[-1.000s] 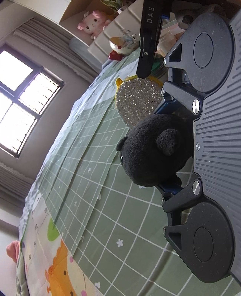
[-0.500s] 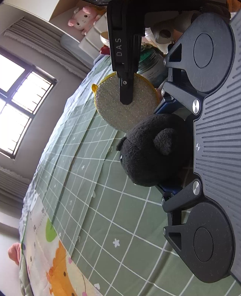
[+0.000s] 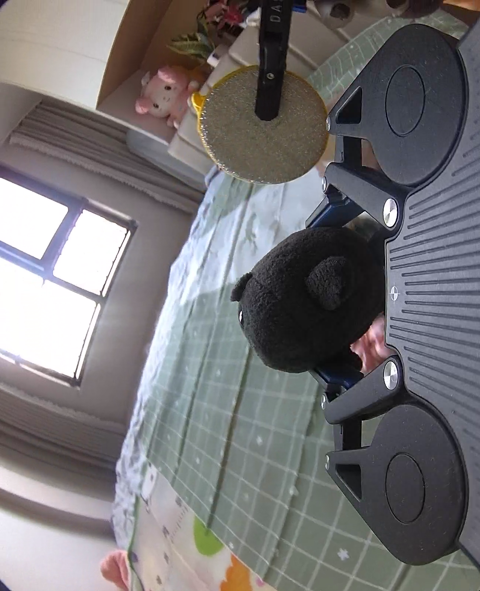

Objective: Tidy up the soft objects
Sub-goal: 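Carry the plush toy and sponge pad into the pink box and release both, then grasp the blue-black cap with the left tool, then grasp the green hair clip with the right tool, then lower the cap into the pink box and open the left tool, then move the green hair clip over the pink box and release it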

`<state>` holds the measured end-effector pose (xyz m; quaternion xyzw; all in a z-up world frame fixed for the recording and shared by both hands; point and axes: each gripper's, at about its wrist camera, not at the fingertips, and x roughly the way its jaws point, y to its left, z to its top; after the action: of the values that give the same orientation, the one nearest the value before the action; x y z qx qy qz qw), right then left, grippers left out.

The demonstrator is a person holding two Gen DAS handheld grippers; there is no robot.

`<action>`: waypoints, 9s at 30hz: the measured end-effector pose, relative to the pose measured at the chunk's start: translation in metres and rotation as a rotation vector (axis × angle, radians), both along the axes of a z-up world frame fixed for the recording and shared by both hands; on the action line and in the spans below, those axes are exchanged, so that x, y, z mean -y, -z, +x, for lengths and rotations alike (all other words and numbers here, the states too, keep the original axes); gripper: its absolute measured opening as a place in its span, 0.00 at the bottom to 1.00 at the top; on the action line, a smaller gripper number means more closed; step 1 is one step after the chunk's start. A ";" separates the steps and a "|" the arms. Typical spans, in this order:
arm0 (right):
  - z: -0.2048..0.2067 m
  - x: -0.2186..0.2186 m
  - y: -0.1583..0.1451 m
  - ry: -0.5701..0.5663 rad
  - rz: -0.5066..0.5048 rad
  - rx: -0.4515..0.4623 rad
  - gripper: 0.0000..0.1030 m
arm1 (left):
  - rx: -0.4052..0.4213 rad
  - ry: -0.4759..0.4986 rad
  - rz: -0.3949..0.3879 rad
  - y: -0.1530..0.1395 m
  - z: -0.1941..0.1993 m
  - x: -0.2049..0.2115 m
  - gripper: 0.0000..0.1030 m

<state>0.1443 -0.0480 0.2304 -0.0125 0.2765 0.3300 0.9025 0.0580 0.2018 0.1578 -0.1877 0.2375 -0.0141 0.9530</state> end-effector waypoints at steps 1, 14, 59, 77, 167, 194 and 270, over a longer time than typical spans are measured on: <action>0.000 0.019 -0.006 0.027 -0.002 0.021 0.14 | 0.014 0.039 -0.012 -0.010 0.008 0.015 0.75; 0.047 0.184 0.077 0.300 -0.252 0.052 0.32 | -0.152 0.454 -0.233 0.007 0.176 0.221 0.78; -0.111 0.078 0.218 0.128 -0.185 -0.045 0.93 | -0.103 0.075 0.068 0.101 0.010 0.041 0.74; -0.107 0.081 0.219 0.117 -0.161 -0.063 0.97 | -0.124 0.412 0.494 0.088 -0.041 0.128 0.71; -0.135 0.281 0.158 0.369 -0.077 0.019 0.19 | -0.191 0.448 0.336 0.075 0.175 0.365 0.49; -0.126 0.256 0.172 0.325 -0.120 -0.054 0.19 | -0.186 0.545 0.316 0.071 0.128 0.324 0.46; -0.006 0.162 0.111 0.403 -0.106 0.042 0.77 | -0.166 0.196 0.020 0.121 -0.050 0.163 0.46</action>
<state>0.1383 -0.2103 0.1190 -0.0114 0.2714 0.1274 0.9539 0.0078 0.0388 0.0371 -0.1548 0.3329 -0.0892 0.9259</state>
